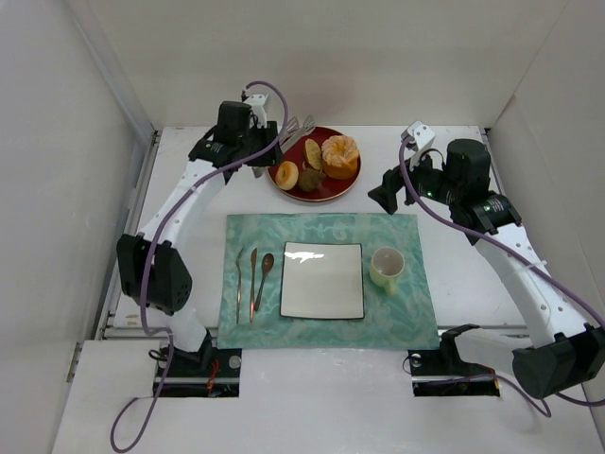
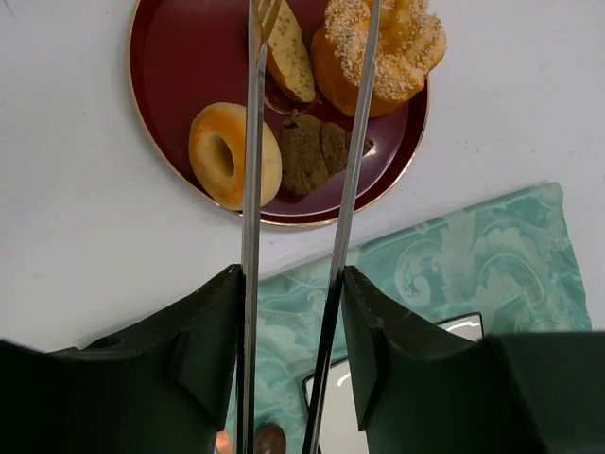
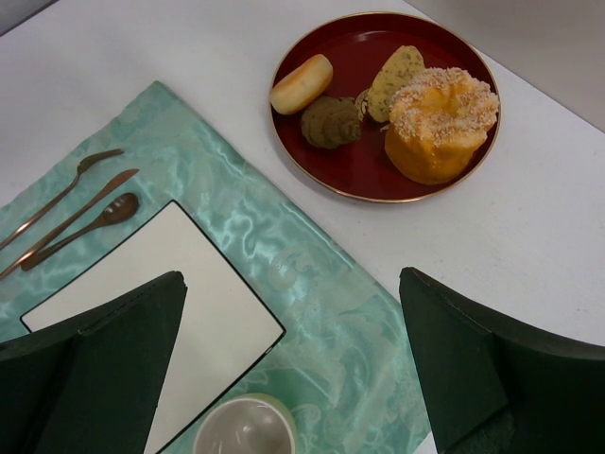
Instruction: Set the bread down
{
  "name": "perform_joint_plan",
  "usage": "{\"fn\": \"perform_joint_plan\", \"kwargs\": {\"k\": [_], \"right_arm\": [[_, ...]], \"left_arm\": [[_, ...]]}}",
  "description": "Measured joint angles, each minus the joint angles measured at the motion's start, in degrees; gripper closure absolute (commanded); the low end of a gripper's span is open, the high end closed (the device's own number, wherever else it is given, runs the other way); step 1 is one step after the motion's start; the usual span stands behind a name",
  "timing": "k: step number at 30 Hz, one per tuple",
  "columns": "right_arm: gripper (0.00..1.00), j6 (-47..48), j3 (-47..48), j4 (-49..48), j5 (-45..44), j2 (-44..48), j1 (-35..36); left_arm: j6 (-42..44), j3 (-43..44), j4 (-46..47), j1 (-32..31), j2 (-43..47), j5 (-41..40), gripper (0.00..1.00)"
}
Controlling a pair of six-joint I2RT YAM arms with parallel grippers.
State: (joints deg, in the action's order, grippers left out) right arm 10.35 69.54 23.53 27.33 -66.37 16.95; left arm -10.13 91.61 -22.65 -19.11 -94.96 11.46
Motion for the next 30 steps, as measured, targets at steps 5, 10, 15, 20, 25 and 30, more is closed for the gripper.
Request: {"fn": "perform_joint_plan", "kwargs": {"k": [5, 10, 15, 20, 25, 30], "right_arm": [[0.00, -0.1, 0.0, 0.0, -0.5, 0.0, 0.0], [0.00, -0.1, 0.0, 0.0, -0.6, 0.0, 0.0], [0.00, -0.1, 0.0, 0.0, -0.6, 0.0, 0.0], [0.00, -0.1, 0.0, 0.0, -0.6, 0.0, 0.0], [0.00, -0.1, 0.0, 0.0, -0.6, 0.0, 0.0], [0.00, -0.1, 0.0, 0.0, -0.6, 0.0, 0.0]], "left_arm": [[-0.1, 7.6, -1.9, 0.0, -6.8, 0.7, 0.60], [-0.1, 10.4, -2.6, 0.0, -10.5, -0.3, 0.60], [0.0, 10.8, -3.5, 0.0, -13.3, -2.1, 0.60], [0.2, 12.2, -4.7, 0.0, -16.8, -3.1, 0.60], [0.4, 14.8, -5.5, 0.0, -19.8, -3.6, 0.60], [0.5, 16.3, -5.8, 0.0, -22.1, -3.7, 0.60]]}}
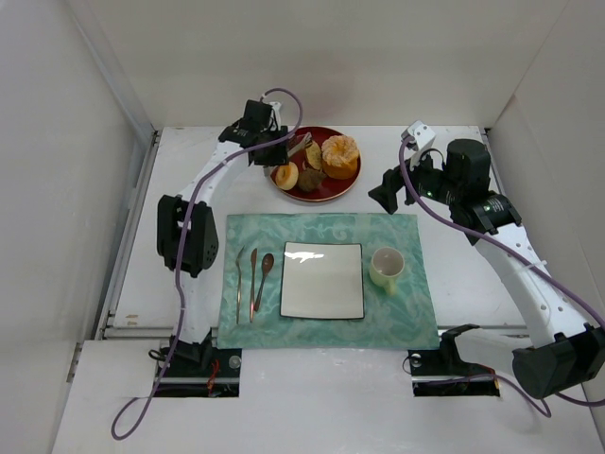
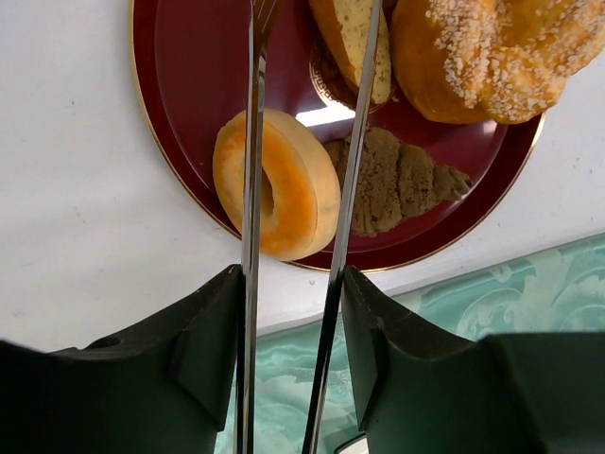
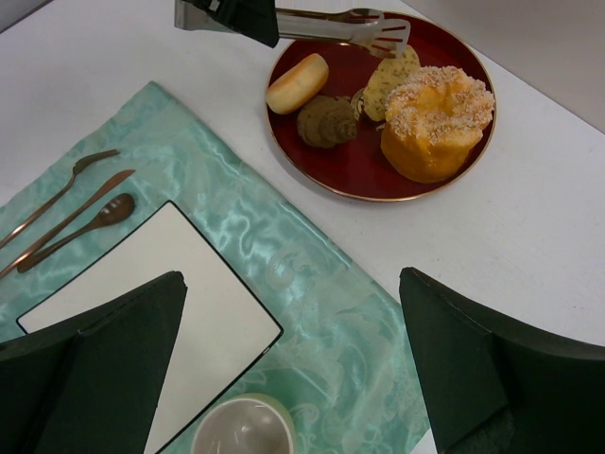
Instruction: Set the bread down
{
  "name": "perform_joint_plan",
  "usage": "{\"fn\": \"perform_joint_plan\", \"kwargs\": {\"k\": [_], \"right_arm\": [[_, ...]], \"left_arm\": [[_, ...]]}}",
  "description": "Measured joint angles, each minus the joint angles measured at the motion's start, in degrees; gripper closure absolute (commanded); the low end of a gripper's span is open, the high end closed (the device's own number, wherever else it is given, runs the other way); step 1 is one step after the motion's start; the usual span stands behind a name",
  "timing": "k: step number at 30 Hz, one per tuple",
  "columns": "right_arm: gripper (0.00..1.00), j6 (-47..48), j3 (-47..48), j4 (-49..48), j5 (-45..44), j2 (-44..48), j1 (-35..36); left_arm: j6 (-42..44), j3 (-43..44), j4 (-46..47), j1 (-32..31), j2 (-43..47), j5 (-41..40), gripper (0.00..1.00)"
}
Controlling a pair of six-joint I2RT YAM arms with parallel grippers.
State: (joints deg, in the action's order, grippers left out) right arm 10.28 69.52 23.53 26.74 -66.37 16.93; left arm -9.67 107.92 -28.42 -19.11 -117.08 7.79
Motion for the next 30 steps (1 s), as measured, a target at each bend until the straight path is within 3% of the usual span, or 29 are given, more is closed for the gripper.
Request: {"fn": "perform_joint_plan", "kwargs": {"k": [21, 30], "right_arm": [[0.00, 0.0, 0.0, 0.0, -0.4, 0.0, 0.0], [0.00, 0.0, 0.0, 0.0, -0.5, 0.0, 0.0]], "left_arm": [[1.3, 10.0, -6.2, 0.0, -9.1, 2.6, 0.60], [2.1, 11.3, -8.5, 0.0, -10.2, 2.9, 0.74]]}}
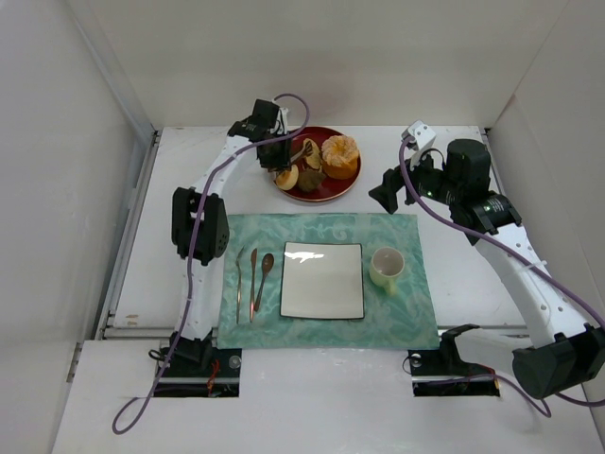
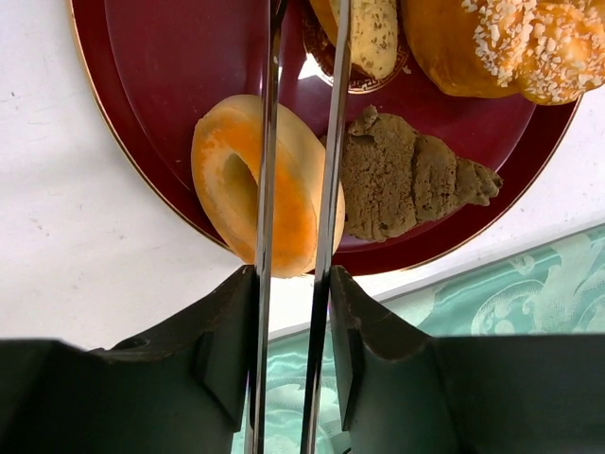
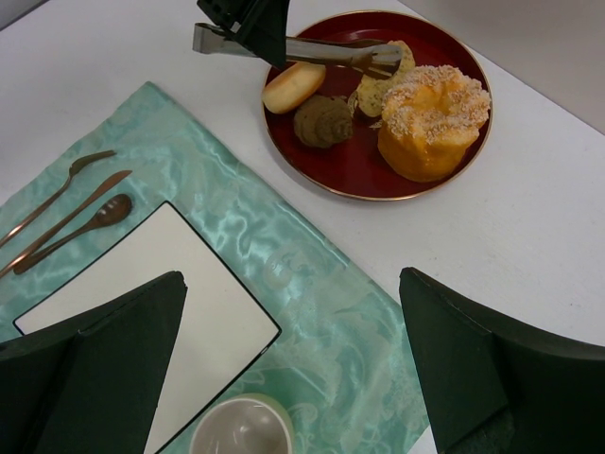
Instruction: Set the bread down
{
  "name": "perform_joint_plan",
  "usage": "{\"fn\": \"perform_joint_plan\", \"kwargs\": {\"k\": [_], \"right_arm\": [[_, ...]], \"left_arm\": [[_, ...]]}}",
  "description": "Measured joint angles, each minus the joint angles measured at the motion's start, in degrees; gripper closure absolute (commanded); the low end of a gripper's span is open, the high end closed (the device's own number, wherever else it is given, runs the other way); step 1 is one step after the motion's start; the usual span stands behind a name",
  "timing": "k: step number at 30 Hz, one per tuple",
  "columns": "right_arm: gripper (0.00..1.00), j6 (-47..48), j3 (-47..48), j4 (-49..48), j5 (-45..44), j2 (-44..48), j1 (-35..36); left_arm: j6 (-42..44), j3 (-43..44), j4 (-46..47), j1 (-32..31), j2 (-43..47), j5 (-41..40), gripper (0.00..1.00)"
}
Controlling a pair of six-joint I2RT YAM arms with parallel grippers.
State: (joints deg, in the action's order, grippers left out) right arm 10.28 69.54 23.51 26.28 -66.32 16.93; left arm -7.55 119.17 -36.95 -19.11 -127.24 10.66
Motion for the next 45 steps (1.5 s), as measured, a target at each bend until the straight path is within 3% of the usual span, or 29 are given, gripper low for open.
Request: {"fn": "perform_joint_plan", "kwargs": {"k": [3, 15, 28, 34, 40, 45], "right_arm": [[0.00, 0.0, 0.0, 0.0, 0.0, 0.0, 0.0], [0.00, 0.0, 0.0, 0.0, -0.1, 0.3, 0.0], [0.00, 0.0, -0.2, -0.1, -0.4, 0.4, 0.0], [0.00, -0.1, -0.9, -0.9, -1.8, 1.4, 0.0], [0.00, -0.7, -1.1, -1.7, -3.5, 3.2, 0.0], [0.00, -0.9, -1.1, -2.5, -4.4, 3.8, -0.1]], "left_arm": [[0.0, 0.1, -0.2, 0.0, 0.0, 0.0, 0.78], [-0.1, 0.0, 1.1, 0.0, 2.0, -2.4, 0.80], [-1.1, -2.3, 4.7, -0.2, 17.4, -4.9, 0.81], [-2.1, -17.6, 4.7, -3.4, 34.2, -5.4, 0.81], [-6.2, -37.3, 4.0, -11.5, 57.0, -5.6, 0.81], [-11.1, -47.2, 2.4, -18.8, 69.9, -6.4, 0.81]]}}
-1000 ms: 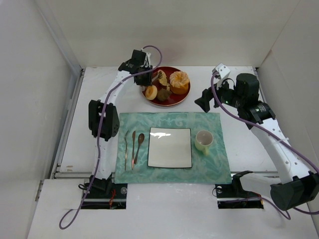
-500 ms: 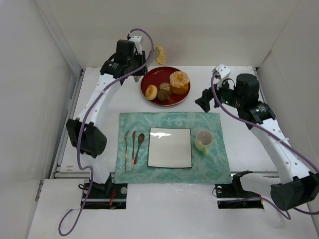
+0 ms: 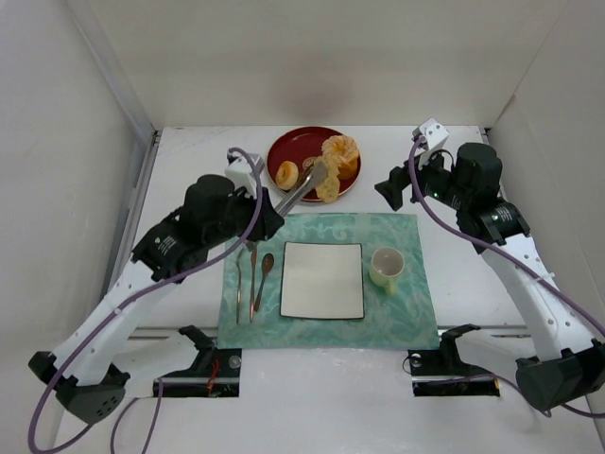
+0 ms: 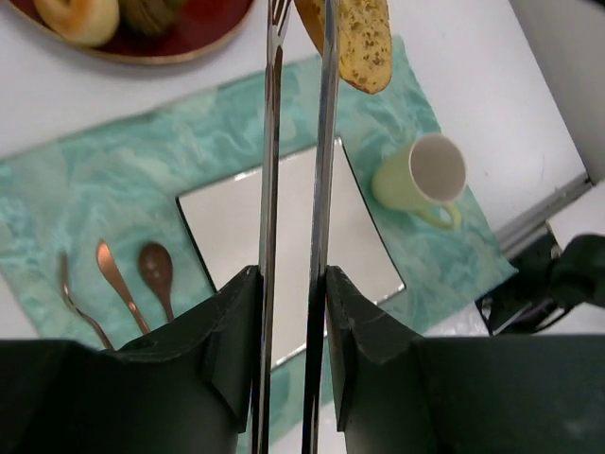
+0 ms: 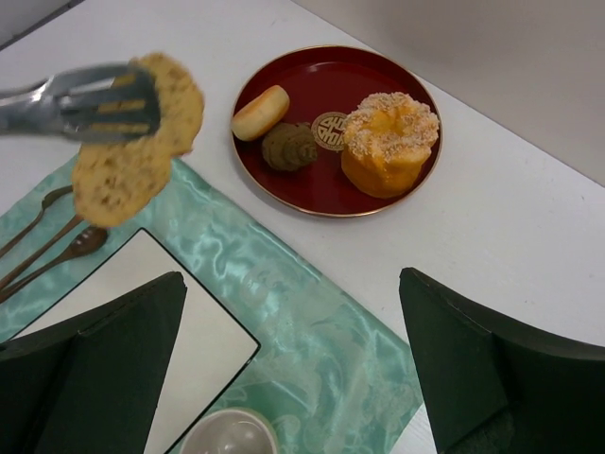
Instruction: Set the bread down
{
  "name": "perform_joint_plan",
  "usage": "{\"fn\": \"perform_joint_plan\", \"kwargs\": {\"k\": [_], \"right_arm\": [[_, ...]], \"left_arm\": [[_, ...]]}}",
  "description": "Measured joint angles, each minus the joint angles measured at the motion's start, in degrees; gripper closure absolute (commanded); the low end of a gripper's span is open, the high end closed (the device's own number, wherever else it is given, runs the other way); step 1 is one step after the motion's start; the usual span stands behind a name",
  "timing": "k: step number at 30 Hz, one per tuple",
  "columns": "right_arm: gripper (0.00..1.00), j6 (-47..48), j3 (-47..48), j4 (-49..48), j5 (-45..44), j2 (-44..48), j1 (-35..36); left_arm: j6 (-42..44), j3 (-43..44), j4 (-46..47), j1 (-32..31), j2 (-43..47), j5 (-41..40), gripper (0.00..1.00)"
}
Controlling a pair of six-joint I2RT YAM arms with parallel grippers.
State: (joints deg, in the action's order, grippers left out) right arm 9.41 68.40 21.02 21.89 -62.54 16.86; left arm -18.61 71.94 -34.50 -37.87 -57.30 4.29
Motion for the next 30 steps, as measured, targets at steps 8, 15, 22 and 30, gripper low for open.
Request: {"fn": "perform_joint_plan", "kwargs": {"k": [8, 15, 22, 30], "right_arm": [[0.00, 0.0, 0.0, -0.1, -1.0, 0.0, 0.0], [0.00, 0.0, 0.0, -0.1, -1.6, 0.1, 0.0], [0.00, 0.0, 0.0, -0.1, -2.0, 0.1, 0.0], [0.00, 0.0, 0.0, -0.1, -2.0, 0.3, 0.0]], "left_arm": [[-5.6, -12.8, -2.5, -7.1, 3.2, -1.4, 0.82], [-9.4, -20.0, -3.1, -10.9, 2.1, -0.6, 0.82], [-10.8, -21.8, -3.5, -11.2, 2.8, 1.7, 0.82], [-11.0, -22.7, -6.5, -11.2, 3.5, 2.9, 0.73]]}}
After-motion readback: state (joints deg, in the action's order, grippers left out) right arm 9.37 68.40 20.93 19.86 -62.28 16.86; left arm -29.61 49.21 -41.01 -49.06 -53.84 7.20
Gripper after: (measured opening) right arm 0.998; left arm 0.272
